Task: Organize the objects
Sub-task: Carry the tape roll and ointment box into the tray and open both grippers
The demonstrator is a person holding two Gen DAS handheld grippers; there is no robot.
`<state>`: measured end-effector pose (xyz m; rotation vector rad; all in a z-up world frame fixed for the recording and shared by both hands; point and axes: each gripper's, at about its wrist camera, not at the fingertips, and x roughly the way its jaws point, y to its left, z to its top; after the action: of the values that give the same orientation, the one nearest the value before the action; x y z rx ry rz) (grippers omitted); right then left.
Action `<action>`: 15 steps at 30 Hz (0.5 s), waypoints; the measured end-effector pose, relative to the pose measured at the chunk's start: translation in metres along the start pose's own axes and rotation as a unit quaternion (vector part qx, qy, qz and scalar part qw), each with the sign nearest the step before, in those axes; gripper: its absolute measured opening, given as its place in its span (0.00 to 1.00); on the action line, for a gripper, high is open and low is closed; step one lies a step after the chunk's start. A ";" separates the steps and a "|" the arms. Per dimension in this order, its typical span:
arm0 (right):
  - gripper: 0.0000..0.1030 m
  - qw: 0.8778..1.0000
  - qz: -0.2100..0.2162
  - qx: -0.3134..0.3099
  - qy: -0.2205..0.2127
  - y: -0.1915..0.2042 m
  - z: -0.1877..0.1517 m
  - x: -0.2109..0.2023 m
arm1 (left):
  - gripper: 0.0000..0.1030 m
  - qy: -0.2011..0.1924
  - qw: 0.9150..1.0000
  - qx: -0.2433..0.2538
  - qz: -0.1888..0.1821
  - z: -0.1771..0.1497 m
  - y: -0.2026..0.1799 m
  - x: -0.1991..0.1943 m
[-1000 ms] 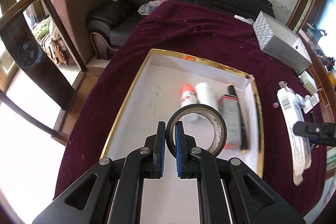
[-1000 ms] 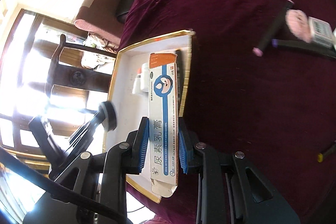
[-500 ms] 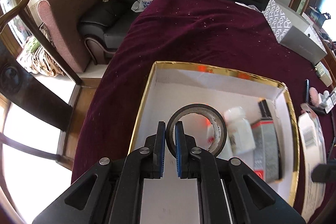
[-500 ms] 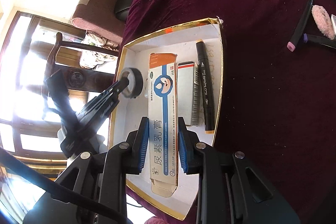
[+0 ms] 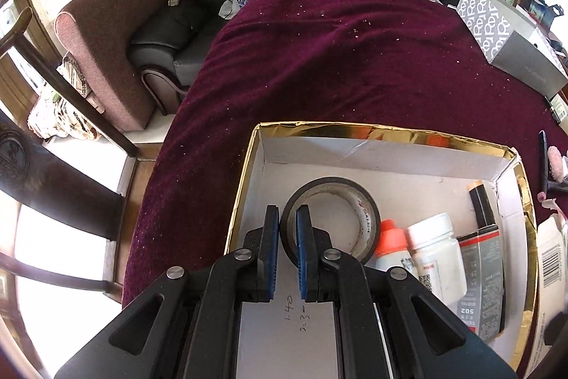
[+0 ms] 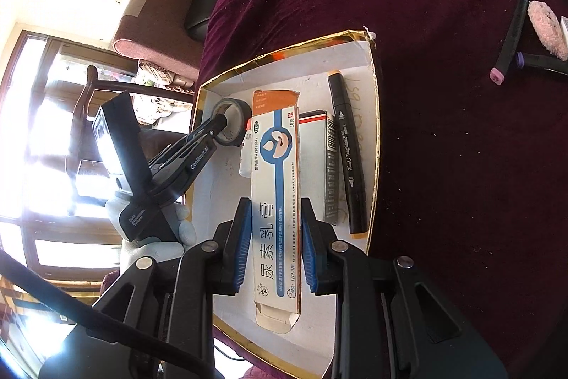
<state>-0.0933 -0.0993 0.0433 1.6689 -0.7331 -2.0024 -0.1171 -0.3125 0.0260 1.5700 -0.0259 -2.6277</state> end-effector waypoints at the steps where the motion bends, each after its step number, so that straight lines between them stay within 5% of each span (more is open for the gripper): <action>1: 0.23 1.000 -0.001 -0.001 0.001 0.000 0.000 0.001 | 0.07 0.001 1.000 -0.001 0.000 0.000 0.001 0.001; 15: 0.23 0.999 0.008 -0.030 0.033 0.020 0.003 0.026 | 0.12 0.000 0.996 -0.071 -0.052 0.002 0.036 -0.043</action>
<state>-0.1008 -0.1304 0.0371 1.6802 -0.6551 -1.9289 -0.0961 -0.3455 0.0665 1.5656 0.2452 -2.6389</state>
